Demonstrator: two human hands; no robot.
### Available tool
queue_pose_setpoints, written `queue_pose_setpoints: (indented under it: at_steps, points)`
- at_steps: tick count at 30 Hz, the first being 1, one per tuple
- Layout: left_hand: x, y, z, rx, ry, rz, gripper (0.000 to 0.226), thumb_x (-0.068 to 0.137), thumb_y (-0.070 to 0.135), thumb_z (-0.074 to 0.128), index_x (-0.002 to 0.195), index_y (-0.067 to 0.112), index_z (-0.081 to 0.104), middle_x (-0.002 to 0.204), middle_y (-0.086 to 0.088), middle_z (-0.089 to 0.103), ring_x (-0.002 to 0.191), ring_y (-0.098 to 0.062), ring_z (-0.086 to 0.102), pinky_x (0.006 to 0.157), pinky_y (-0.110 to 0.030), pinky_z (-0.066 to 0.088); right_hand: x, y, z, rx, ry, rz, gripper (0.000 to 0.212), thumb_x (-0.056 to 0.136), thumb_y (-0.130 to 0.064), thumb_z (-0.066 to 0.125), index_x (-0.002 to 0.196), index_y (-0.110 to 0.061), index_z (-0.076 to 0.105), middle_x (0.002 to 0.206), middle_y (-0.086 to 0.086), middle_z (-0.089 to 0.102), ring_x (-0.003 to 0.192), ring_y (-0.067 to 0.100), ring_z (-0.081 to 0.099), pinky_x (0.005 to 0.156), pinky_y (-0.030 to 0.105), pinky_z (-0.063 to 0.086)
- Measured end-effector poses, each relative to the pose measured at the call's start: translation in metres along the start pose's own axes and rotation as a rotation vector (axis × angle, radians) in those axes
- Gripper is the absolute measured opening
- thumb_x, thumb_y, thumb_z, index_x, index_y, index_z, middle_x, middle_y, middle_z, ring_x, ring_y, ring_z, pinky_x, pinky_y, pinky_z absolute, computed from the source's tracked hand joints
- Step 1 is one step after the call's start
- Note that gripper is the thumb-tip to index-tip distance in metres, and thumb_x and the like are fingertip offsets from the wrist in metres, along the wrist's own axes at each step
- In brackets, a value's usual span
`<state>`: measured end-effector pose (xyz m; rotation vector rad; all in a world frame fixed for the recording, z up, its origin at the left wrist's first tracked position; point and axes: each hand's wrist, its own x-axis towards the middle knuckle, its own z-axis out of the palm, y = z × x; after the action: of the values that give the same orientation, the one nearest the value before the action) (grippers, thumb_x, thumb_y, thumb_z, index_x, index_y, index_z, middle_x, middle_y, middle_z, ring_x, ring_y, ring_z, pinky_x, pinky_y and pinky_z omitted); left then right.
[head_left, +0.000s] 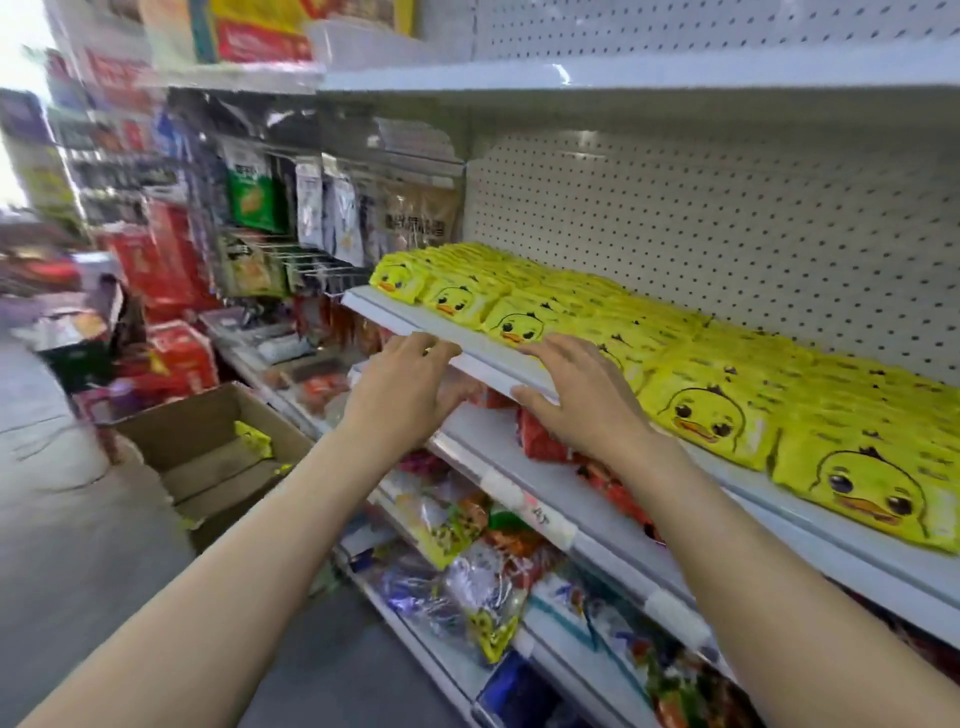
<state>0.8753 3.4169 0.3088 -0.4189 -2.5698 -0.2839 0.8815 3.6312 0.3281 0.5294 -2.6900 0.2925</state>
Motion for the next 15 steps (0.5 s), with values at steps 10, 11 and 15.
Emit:
queue_pose_setpoints:
  at_steps: [10, 11, 15]
  points:
    - [-0.029, -0.194, -0.02, 0.109, -0.02, -0.172, 0.049, 0.089, 0.053, 0.055, 0.129, 0.025, 0.054, 0.125, -0.002, 0.056, 0.116, -0.027, 0.051, 0.092, -0.042, 0.048, 0.119, -0.14, 0.101, 0.11, -0.106, -0.101, 0.055, 0.095, -0.047, 0.053, 0.145, -0.028, 0.04, 0.154, -0.001, 0.032, 0.143, 0.019, 0.024, 0.113, 0.033, 0.025]
    - [-0.028, -0.21, -0.018, 0.117, -0.022, -0.19, 0.049, 0.089, 0.053, 0.055, 0.129, 0.024, 0.053, 0.125, -0.002, 0.056, 0.117, -0.027, 0.05, 0.092, -0.041, 0.048, 0.132, -0.149, 0.111, 0.128, -0.114, -0.121, 0.055, 0.096, -0.045, 0.054, 0.145, -0.026, 0.04, 0.154, 0.0, 0.033, 0.143, 0.019, 0.024, 0.113, 0.032, 0.023]
    - [-0.011, -0.272, -0.003, 0.134, -0.035, -0.261, 0.05, 0.089, 0.051, 0.058, 0.131, 0.025, 0.052, 0.129, -0.002, 0.055, 0.119, -0.027, 0.049, 0.093, -0.041, 0.047, 0.191, -0.176, 0.156, 0.151, -0.127, -0.177, 0.055, 0.096, -0.045, 0.055, 0.145, -0.025, 0.041, 0.154, 0.002, 0.034, 0.142, 0.02, 0.026, 0.113, 0.03, 0.02]
